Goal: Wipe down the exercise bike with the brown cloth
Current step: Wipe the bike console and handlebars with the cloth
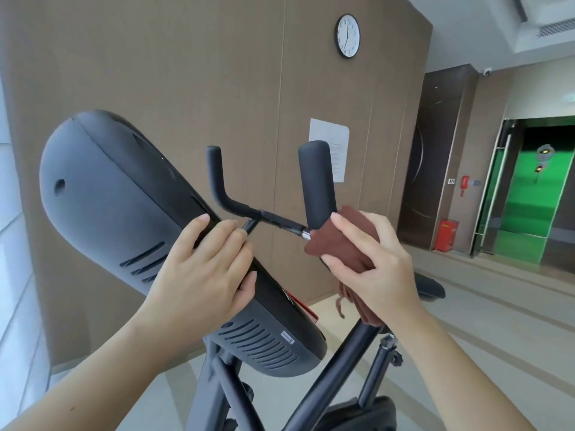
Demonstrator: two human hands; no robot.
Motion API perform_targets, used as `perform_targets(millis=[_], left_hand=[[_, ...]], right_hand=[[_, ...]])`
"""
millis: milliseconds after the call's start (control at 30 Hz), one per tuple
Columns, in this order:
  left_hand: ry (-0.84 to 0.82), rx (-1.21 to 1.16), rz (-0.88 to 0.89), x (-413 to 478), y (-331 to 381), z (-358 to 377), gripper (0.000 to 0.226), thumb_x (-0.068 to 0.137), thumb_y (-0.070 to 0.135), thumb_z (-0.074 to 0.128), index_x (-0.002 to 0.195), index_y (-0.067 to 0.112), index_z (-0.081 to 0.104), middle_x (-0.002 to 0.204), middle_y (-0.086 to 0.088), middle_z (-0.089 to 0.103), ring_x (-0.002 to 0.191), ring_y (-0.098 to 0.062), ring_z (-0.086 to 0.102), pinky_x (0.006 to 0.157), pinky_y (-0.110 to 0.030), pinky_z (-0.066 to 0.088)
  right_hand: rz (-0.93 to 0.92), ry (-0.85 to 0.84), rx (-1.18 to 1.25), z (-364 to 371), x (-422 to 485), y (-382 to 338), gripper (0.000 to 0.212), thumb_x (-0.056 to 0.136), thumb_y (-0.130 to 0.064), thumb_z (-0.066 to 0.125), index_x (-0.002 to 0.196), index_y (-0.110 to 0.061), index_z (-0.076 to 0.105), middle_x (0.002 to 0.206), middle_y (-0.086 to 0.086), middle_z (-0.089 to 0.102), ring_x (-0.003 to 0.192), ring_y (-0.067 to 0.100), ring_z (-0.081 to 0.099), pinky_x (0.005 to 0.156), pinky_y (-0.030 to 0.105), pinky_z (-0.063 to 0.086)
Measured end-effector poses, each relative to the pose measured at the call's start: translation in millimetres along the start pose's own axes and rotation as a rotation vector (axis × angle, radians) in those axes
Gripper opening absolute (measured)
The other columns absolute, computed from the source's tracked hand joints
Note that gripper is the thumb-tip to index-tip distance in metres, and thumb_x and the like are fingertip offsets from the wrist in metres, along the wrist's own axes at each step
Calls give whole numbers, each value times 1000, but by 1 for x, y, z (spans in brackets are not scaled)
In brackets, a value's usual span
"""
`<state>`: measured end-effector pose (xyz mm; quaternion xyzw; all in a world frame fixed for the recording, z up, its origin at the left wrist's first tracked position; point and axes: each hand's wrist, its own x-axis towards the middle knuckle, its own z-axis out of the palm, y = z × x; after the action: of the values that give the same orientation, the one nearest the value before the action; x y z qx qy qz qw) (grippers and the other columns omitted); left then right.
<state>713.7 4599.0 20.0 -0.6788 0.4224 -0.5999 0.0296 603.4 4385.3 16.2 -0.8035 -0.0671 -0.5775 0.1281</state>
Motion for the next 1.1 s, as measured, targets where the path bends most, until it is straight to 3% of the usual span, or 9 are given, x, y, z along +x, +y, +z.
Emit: perform_targets(millis=[100,300,367,500,700,800,967,1033,1100], left_hand=[[58,-57,0,2,0,-4,30,86,25,47,97,6,67,98,-10,68,98,-28,63,93,-44,32],[103,-215,-22,27,11,-12,40,89,35,48,118,7,55,122,-15,59,112,-29,53,92,-46,38],[77,-229,-44,35,11,-12,48,90,40,49,121,4,56,129,-16,53,117,-30,50,94,-47,38],[-18,-260,-85,43,19,-8,68,87,55,46,131,4,44,140,-15,40,130,-28,36,102,-47,32],[-95,-233,-198,64,35,-4,88,78,68,41,138,5,28,147,-14,23,137,-25,20,107,-44,17],[-115,-190,-249,73,37,-5,94,76,72,40,139,5,24,148,-16,18,138,-26,17,108,-44,14],[-188,-142,-302,76,48,-14,98,71,74,43,140,8,24,149,-13,21,139,-23,16,108,-47,16],[-231,-120,-305,78,56,-19,99,70,75,43,141,9,24,149,-10,21,139,-20,15,109,-45,14],[-264,-101,-317,80,63,-23,99,70,75,43,141,9,24,150,-7,21,139,-18,13,109,-42,10]], right_hand=[[-43,18,0,1,8,7,51,73,-30,73,121,-26,56,120,5,49,112,-2,40,90,9,42],[96,62,380,13,66,4,53,78,-26,71,124,-37,48,117,-2,49,111,-4,45,86,6,40],[100,-58,435,5,52,15,54,77,-26,71,124,-39,48,117,-4,50,110,-5,47,85,5,38],[-70,-260,294,-10,17,41,57,74,-37,69,127,-39,49,120,-6,49,113,-1,46,88,3,36],[-63,-32,550,12,62,34,56,75,-27,71,126,-22,48,118,7,54,111,8,50,93,15,42],[-116,-80,582,16,66,44,56,76,-29,71,127,-25,48,119,5,53,110,7,51,92,14,42],[-260,-331,544,2,38,79,51,75,-45,64,124,-40,53,119,-12,52,109,3,53,92,17,44],[-286,-317,570,0,41,84,50,74,-46,66,122,-40,54,118,-11,54,107,1,54,92,14,42],[-190,-187,680,2,58,79,52,73,-41,70,122,-33,56,113,-6,56,103,0,54,89,8,38]])
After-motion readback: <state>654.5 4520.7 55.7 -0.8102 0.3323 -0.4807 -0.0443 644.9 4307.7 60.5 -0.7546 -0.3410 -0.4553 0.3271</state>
